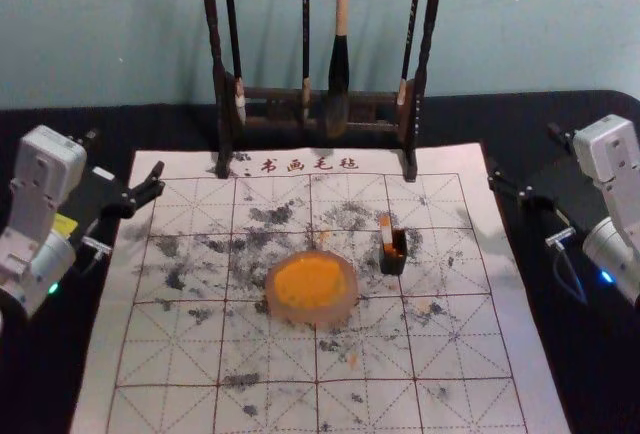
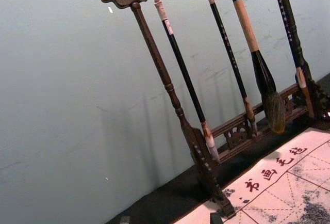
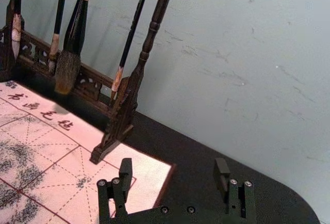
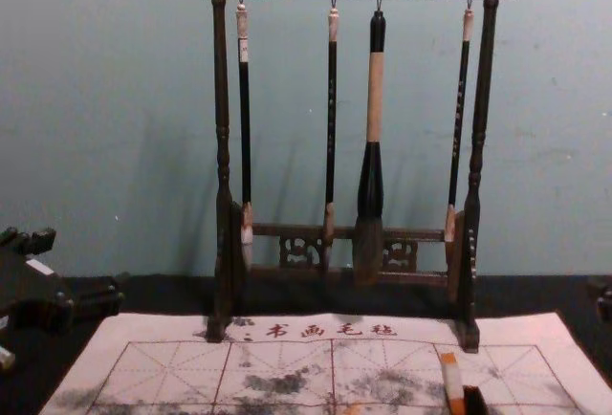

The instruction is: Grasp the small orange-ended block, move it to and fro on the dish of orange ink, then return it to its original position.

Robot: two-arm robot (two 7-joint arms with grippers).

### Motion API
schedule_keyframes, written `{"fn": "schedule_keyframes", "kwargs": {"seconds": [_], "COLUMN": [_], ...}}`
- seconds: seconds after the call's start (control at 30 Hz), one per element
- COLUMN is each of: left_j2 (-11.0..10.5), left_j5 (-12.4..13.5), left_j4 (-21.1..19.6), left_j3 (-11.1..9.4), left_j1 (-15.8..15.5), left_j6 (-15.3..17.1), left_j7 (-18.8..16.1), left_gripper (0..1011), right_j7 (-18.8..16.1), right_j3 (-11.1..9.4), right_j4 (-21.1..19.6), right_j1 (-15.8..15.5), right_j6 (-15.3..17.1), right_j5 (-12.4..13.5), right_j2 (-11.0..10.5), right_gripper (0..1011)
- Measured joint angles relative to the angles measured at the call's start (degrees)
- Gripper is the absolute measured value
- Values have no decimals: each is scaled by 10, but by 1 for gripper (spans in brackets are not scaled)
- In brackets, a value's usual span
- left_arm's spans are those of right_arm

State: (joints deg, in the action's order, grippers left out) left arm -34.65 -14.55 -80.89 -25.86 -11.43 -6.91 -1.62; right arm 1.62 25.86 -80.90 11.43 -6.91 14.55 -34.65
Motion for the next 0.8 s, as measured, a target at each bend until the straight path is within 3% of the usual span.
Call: {"fn": "schedule_keyframes", "kwargs": {"seconds": [0.8], "left_j2": [0], "left_j5": [0], "left_j4": [0], "left_j3": [0], "left_j1": [0], "left_j6": [0], "left_j7": [0], "left_gripper": [1002], "right_j7": [0], "right_j3": [0], "right_j4": [0], "right_j1": [0], "right_j6": [0], "right_j5": [0], "right_j2": [0], "right_gripper": [1002]}}
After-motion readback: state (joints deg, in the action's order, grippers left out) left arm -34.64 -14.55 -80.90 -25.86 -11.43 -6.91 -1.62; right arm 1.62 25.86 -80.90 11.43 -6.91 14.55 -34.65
